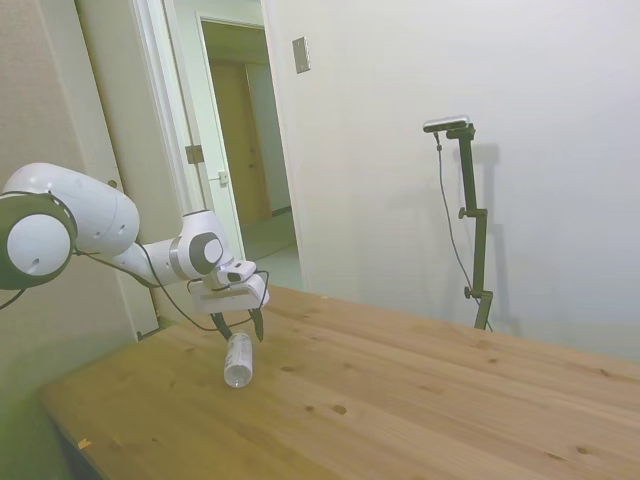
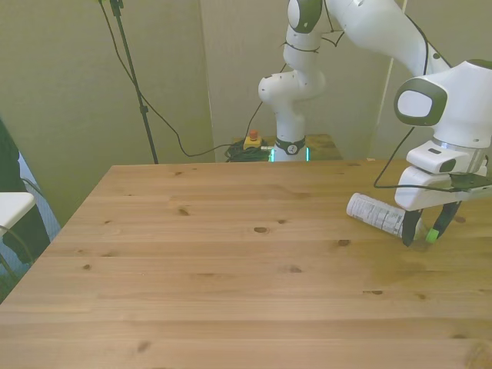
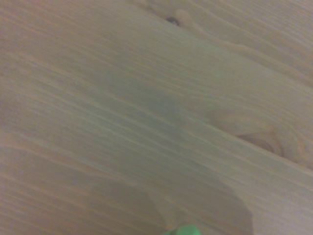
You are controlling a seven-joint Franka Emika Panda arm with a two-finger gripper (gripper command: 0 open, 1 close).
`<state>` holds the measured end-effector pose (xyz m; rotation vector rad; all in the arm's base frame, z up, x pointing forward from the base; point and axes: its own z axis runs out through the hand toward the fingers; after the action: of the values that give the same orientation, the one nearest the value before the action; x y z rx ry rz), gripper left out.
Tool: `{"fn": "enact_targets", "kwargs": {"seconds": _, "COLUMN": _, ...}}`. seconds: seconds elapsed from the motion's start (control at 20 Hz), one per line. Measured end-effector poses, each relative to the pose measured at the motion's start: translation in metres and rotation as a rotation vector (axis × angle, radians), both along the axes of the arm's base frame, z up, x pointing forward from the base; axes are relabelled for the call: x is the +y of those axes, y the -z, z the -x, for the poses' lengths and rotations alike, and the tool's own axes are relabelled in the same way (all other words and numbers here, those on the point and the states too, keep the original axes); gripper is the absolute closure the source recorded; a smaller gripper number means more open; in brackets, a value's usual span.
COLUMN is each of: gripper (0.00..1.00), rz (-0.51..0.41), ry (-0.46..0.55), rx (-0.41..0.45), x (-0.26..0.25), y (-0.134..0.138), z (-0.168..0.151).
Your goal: Stand the water bottle
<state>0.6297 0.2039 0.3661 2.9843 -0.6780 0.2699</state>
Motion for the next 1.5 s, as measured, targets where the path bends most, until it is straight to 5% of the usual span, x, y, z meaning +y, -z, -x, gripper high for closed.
{"fn": "enact_targets", "kwargs": {"seconds": 1.05, "gripper": 1.00, "rz": -0.011, "ry": 0.061, "rx": -0.006, "x": -0.037, "y": -0.006, "z": -0.013}}
{"fn": "enact_targets", "kwargs": {"seconds": 1.5, "gripper": 1.00, "rz": -0.090, "ry": 0.286, "rx": -0.018, "x": -0.063, "y": -0.039, "z": -0.028}}
